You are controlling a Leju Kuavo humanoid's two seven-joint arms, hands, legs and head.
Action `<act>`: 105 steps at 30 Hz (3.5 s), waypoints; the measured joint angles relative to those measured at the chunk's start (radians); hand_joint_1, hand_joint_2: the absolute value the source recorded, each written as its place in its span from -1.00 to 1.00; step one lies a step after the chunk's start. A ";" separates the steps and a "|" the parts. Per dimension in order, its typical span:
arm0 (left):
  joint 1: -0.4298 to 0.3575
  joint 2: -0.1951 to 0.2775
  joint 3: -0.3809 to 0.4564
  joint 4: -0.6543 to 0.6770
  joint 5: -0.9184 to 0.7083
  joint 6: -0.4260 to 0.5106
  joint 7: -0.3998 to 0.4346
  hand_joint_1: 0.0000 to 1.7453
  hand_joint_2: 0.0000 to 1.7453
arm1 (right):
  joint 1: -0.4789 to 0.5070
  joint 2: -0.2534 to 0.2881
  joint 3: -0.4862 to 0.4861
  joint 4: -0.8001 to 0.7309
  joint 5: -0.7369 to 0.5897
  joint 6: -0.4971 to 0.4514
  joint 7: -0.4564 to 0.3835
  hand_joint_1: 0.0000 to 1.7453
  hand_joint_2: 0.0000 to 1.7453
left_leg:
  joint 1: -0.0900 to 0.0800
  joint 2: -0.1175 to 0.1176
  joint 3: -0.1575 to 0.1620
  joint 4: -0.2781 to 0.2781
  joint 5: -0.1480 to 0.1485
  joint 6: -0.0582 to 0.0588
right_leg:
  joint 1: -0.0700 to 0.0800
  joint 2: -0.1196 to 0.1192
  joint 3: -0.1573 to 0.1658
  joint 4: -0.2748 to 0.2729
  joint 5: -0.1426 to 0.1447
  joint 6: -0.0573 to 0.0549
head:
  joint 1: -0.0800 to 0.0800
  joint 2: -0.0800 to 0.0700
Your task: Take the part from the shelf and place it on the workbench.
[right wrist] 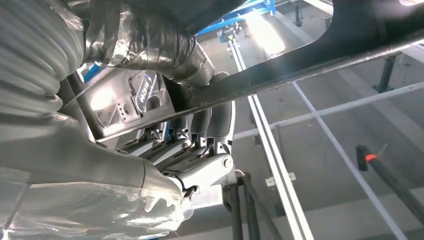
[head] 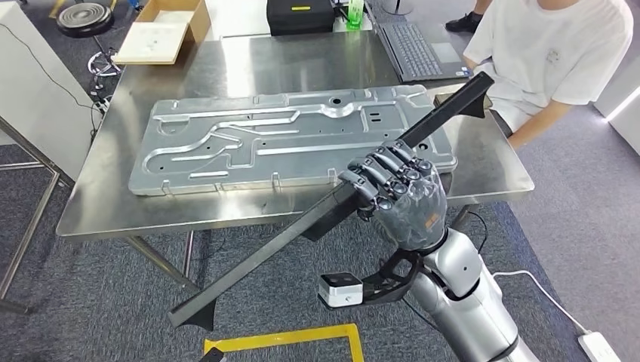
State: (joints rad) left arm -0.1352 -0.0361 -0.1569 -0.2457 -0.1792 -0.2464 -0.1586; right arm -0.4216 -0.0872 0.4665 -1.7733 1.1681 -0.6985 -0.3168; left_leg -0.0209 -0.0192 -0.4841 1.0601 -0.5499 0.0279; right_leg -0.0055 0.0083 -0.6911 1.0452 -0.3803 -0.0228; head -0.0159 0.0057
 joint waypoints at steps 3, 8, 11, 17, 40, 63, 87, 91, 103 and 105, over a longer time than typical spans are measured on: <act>-0.003 -0.002 0.000 0.000 0.001 0.005 0.004 -1.00 1.00 | -0.001 0.000 0.000 0.000 0.000 0.000 -0.001 1.00 1.00 | 0.013 0.007 -0.097 0.157 -0.057 -0.019 | -0.003 -0.003 0.021 -0.013 -0.010 -0.010 | 0.000 0.000; -0.002 -0.002 0.000 0.000 0.002 0.008 0.006 -1.00 1.00 | 0.000 -0.001 0.000 0.000 0.000 0.000 -0.005 1.00 1.00 | 0.037 0.011 -0.149 0.112 0.003 -0.040 | -0.006 0.000 0.041 -0.012 -0.030 -0.004 | -0.001 0.000; -0.004 -0.003 0.000 0.000 0.004 0.007 0.004 -1.00 1.00 | -0.001 0.000 0.000 0.000 0.000 0.000 -0.008 1.00 1.00 | 0.035 0.013 -0.109 -0.026 0.077 -0.033 | -0.007 0.000 0.049 -0.010 -0.037 0.011 | 0.000 0.000; -0.004 -0.004 0.000 0.000 0.008 0.007 -0.001 -1.00 1.00 | -0.001 -0.001 0.001 0.000 0.009 0.000 -0.010 1.00 1.00 | 0.032 0.014 -0.099 -0.048 0.104 0.010 | -0.008 -0.003 0.017 0.068 -0.097 0.040 | 0.000 0.000; 0.001 -0.002 0.000 0.000 0.010 0.009 -0.012 -1.00 1.00 | 0.004 -0.001 0.001 0.000 0.027 0.000 0.002 1.00 1.00 | 0.037 0.015 -0.147 0.048 0.078 -0.040 | -0.003 -0.026 0.087 -0.015 -0.075 0.005 | -0.001 0.000; -0.008 0.006 -0.020 0.000 -0.001 -0.015 -0.051 -1.00 1.00 | 0.007 0.000 0.001 -0.003 0.000 0.000 -0.030 1.00 1.00 | 0.024 0.009 -0.119 0.026 0.042 -0.029 | -0.005 -0.011 0.084 -0.009 -0.080 0.005 | -0.001 0.000; -0.010 0.009 -0.025 0.000 0.001 0.003 -0.077 -1.00 1.00 | 0.009 -0.004 0.001 -0.005 -0.006 0.000 0.003 1.00 1.00 | 0.024 0.010 -0.117 -0.030 0.101 0.000 | -0.014 -0.008 0.052 0.053 -0.088 0.043 | -0.001 0.000; -0.009 0.010 -0.025 0.000 0.003 0.020 -0.076 -1.00 1.00 | 0.010 -0.006 0.002 -0.005 -0.011 0.000 0.007 1.00 1.00 | 0.023 0.009 -0.122 -0.022 0.096 -0.018 | -0.009 -0.005 0.066 0.016 -0.085 0.024 | -0.001 0.000; 0.004 0.010 -0.020 0.000 0.031 0.103 -0.056 -1.00 1.00 | 0.000 -0.012 0.005 0.018 -0.309 0.180 0.126 1.00 1.00 | 0.021 0.013 -0.139 0.001 0.106 -0.016 | -0.002 -0.008 0.082 0.009 -0.091 0.008 | -0.001 0.000; 0.007 0.010 -0.017 0.000 0.033 0.105 -0.060 -1.00 1.00 | -0.010 -0.014 0.005 0.026 -0.356 0.218 0.131 1.00 1.00 | 0.016 0.012 -0.128 -0.025 0.105 -0.012 | -0.002 -0.008 0.081 0.005 -0.090 0.017 | -0.001 0.000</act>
State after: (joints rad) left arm -0.1278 -0.0257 -0.1734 -0.2457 -0.1460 -0.1416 -0.2184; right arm -0.4313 -0.1008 0.4715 -1.7469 0.8120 -0.4805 -0.1860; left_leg -0.0052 -0.0074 -0.6117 1.0349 -0.4447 0.0164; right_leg -0.0077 0.0006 -0.6104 1.0506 -0.4701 -0.0059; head -0.0173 0.0057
